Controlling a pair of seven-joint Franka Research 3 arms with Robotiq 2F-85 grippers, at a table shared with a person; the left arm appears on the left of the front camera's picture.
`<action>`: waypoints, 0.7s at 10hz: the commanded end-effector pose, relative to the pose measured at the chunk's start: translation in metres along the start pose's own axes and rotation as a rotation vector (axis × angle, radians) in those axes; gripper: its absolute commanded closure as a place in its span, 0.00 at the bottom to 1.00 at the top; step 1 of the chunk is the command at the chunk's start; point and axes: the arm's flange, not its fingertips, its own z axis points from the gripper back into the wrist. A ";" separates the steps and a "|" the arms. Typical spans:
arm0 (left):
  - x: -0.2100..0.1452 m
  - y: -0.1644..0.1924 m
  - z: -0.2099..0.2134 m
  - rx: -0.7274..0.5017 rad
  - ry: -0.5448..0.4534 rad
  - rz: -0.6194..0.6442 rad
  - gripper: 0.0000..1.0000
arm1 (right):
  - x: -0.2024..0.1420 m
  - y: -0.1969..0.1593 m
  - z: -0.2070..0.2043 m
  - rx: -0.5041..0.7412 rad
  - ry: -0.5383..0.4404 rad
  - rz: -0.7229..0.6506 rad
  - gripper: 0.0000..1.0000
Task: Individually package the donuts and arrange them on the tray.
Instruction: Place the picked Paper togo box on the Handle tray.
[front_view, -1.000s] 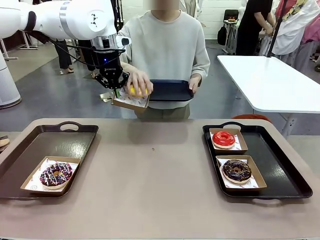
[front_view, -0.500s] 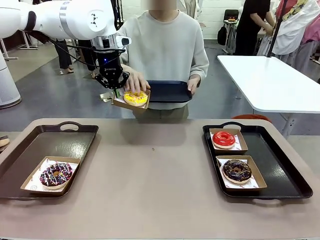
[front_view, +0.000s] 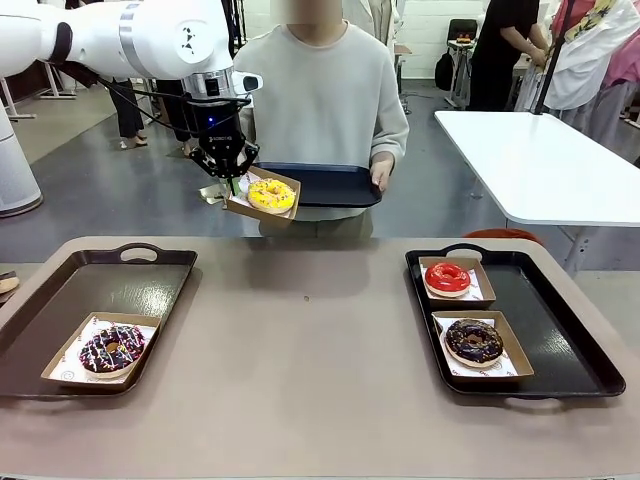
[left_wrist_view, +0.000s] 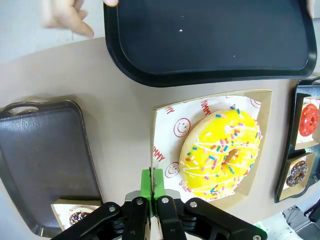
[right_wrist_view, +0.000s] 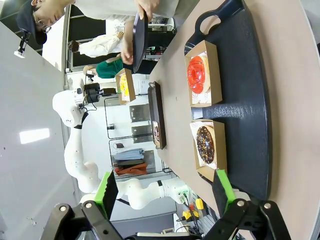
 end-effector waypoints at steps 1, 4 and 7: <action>-0.001 0.001 0.002 0.000 -0.003 0.000 1.00 | -0.001 -0.001 0.001 0.000 -0.002 -0.003 0.00; -0.014 0.014 0.006 -0.036 0.014 -0.056 0.99 | -0.001 -0.001 0.001 0.000 -0.002 -0.003 0.00; -0.071 0.090 0.025 -0.088 -0.046 -0.162 0.99 | -0.001 -0.001 0.001 0.000 -0.002 -0.003 0.00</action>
